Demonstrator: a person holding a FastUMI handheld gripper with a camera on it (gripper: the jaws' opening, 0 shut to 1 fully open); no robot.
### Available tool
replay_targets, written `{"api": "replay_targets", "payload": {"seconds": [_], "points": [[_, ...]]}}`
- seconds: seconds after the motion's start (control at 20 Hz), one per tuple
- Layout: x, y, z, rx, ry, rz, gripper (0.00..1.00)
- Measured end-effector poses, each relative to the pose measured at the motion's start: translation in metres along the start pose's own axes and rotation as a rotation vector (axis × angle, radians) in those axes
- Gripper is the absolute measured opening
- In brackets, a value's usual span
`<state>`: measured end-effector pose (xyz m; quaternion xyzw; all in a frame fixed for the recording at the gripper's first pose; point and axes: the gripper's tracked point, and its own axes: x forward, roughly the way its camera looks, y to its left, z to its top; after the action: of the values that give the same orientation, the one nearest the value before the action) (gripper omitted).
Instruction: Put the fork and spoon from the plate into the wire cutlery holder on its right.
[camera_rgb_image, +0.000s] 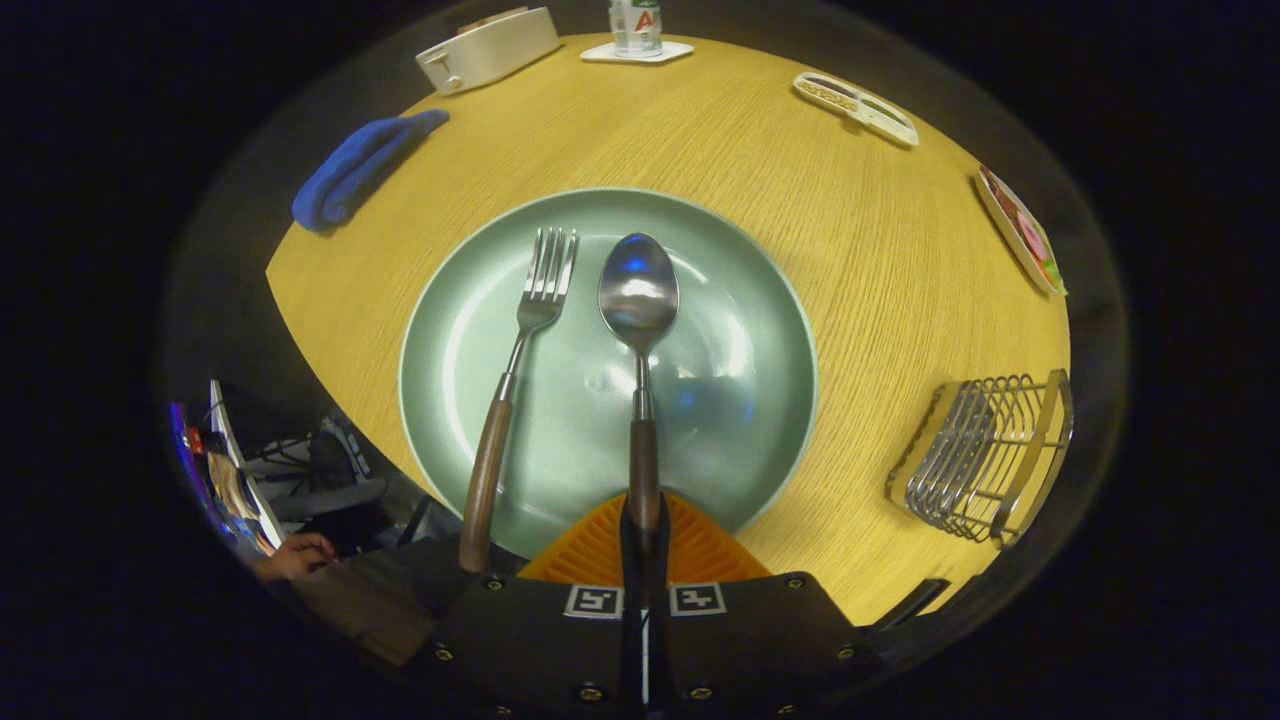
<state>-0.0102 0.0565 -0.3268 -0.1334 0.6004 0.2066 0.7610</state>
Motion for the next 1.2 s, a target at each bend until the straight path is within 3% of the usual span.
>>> {"api": "replay_targets", "payload": {"seconds": [0.5, 0.75, 0.95, 1.2], "points": [[-0.11, -0.053, -0.023, -0.051, 0.127, 0.059, 0.03], [-0.176, -0.126, -0.058, -0.056, 0.192, -0.014, 0.02], [-0.181, -0.181, -0.087, 0.009, 0.281, -0.094, 0.02], [-0.148, -0.194, -0.086, 0.033, 0.362, -0.069, 0.03]]}}
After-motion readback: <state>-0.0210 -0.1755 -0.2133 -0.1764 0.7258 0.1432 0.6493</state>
